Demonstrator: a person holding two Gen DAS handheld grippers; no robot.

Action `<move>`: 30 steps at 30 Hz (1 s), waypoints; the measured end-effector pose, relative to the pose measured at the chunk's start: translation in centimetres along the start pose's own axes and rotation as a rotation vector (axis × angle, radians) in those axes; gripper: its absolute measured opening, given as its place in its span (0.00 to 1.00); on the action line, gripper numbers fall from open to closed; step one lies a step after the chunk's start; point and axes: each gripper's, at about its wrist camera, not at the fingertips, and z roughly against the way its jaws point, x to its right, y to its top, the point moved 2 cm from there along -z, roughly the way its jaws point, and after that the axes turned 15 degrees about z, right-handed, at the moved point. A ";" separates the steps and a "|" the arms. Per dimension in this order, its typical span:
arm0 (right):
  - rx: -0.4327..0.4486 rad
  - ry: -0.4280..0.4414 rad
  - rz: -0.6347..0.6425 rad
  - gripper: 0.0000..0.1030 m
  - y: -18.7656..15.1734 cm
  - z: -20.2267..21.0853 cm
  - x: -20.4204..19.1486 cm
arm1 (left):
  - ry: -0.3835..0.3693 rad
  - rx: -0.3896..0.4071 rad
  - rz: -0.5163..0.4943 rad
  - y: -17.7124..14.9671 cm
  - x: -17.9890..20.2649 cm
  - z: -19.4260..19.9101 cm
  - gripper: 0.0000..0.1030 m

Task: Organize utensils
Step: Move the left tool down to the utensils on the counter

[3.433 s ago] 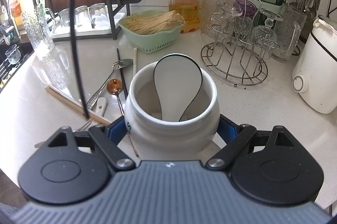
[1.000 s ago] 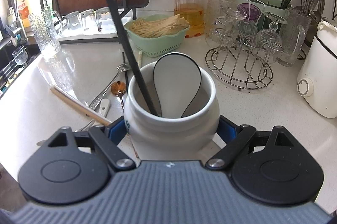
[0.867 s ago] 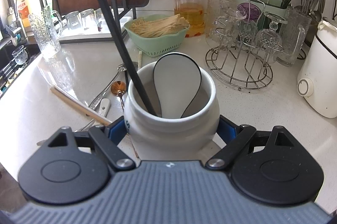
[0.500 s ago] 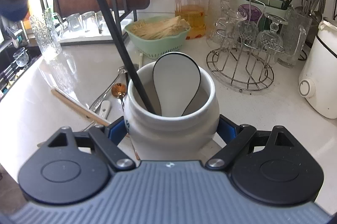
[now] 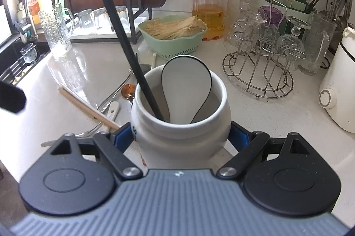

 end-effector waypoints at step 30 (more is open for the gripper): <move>-0.049 0.019 0.023 0.88 0.5 -0.2 0.2 | 0.002 -0.121 -0.214 2.6 -6.8 -10.3 0.31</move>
